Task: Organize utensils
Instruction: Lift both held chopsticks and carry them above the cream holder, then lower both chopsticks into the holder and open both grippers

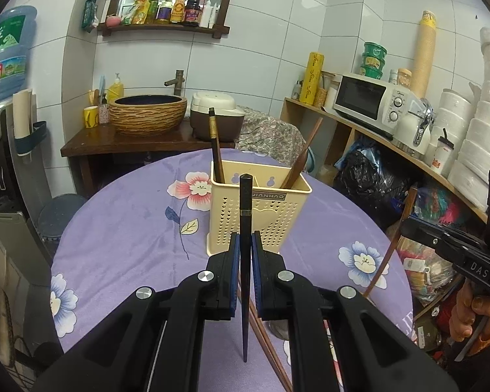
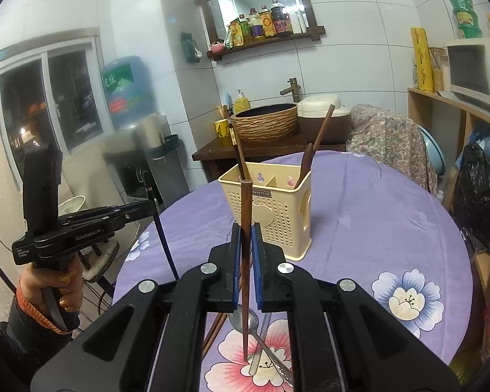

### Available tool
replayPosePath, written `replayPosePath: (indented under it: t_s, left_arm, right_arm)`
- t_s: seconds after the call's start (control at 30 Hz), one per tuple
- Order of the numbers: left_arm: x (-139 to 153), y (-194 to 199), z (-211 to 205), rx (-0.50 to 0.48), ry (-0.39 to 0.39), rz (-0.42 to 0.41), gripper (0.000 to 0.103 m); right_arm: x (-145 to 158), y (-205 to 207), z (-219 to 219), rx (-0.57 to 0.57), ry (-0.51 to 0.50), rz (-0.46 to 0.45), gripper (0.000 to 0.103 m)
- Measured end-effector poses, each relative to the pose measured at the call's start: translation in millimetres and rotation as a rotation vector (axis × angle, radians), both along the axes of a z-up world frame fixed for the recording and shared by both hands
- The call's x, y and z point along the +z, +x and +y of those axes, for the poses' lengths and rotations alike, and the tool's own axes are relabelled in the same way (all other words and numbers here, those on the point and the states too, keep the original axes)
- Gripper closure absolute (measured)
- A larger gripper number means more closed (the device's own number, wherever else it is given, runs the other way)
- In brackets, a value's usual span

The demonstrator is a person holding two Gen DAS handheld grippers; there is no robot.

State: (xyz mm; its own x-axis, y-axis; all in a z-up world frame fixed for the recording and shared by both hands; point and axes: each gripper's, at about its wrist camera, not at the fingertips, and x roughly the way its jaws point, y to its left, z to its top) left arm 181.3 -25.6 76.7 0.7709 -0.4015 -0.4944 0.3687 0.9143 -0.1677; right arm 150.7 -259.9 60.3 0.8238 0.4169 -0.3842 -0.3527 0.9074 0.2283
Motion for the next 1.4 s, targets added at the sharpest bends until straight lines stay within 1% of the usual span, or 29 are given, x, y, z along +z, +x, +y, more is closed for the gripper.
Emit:
replayPosePath:
  t_s: [0.1, 0.23, 0.33, 0.43, 0.5, 0.57, 0.63, 0.67, 0.7, 0.8, 0.83, 0.9, 0.97, 1.07, 1.13, 1.2, 1.27, 1.4]
  left_arm:
    - [3.0, 0.6, 0.6, -0.002, 0.007, -0.009, 0.094]
    - [7.3, 3.0, -1.0, -0.017, 0.003, -0.009, 0.094]
    - [12.2, 6.9, -1.9, -0.028, 0.006, -0.011, 0.094]
    - [21.7, 12.8, -3.0, -0.043, 0.003, -0.014, 0.094]
    - [33.2, 20.0, -2.9, -0.054, -0.01, -0.016, 0.094]
    - [47.3, 27.7, -2.1, -0.057, -0.025, -0.025, 0.094]
    - [70.9, 39.7, 1.0, -0.047, -0.056, -0.047, 0.094]
    - [77.4, 42.7, 1.5, -0.047, -0.066, -0.052, 0.094]
    - [91.6, 50.3, 2.0, -0.045, -0.086, -0.063, 0.094]
    - [119.1, 66.0, -2.5, -0.014, -0.098, -0.108, 0.094]
    - [123.9, 69.9, -4.0, -0.007, -0.104, -0.116, 0.094]
    - [137.3, 84.7, -5.5, 0.029, -0.126, -0.141, 0.094]
    - [142.1, 98.2, -8.4, 0.063, -0.137, -0.15, 0.094]
    - [139.2, 118.3, -14.0, 0.113, -0.14, -0.157, 0.094]
    - [126.5, 128.3, -21.0, 0.124, -0.13, -0.142, 0.094]
    - [113.6, 134.3, -23.7, 0.127, -0.118, -0.123, 0.094]
    - [96.6, 137.4, -27.4, 0.133, -0.099, -0.108, 0.094]
    - [59.4, 140.9, -32.7, 0.12, -0.071, -0.051, 0.094]
  right_arm:
    - [3.2, -0.6, -0.4, 0.002, 0.0, -0.009, 0.096]
    - [7.1, 2.1, -1.7, 0.02, 0.027, -0.003, 0.096]
    - [11.7, 5.4, 2.7, 0.03, 0.015, -0.007, 0.096]
    - [21.7, 10.6, 7.2, 0.054, 0.009, -0.01, 0.096]
    - [32.7, 15.7, 9.3, 0.061, 0.004, -0.018, 0.096]
    - [49.6, 23.3, 11.2, 0.053, -0.017, -0.043, 0.096]
    - [66.1, 29.9, 10.7, 0.041, -0.022, -0.066, 0.096]
    - [79.2, 35.1, 9.6, 0.035, -0.018, -0.081, 0.096]
    - [94.2, 40.7, 7.6, 0.026, -0.005, -0.099, 0.096]
    - [128.2, 52.9, 6.9, -0.014, -0.008, -0.161, 0.096]
    - [140.7, 59.9, 6.6, -0.035, -0.006, -0.18, 0.096]
    - [153.4, 71.9, 5.0, -0.062, 0.002, -0.193, 0.096]
    - [160.5, 85.5, 4.3, -0.102, 0.004, -0.205, 0.096]
    - [155.1, 106.9, 4.9, -0.148, -0.004, -0.202, 0.096]
    - [144.8, 119.4, 4.8, -0.166, -0.01, -0.186, 0.096]
    - [125.2, 134.5, 5.0, -0.17, -0.009, -0.14, 0.096]
    - [108.7, 143.0, 6.0, -0.176, -0.005, -0.107, 0.096]
    - [70.1, 155.8, 7.7, -0.181, -0.005, -0.043, 0.095]
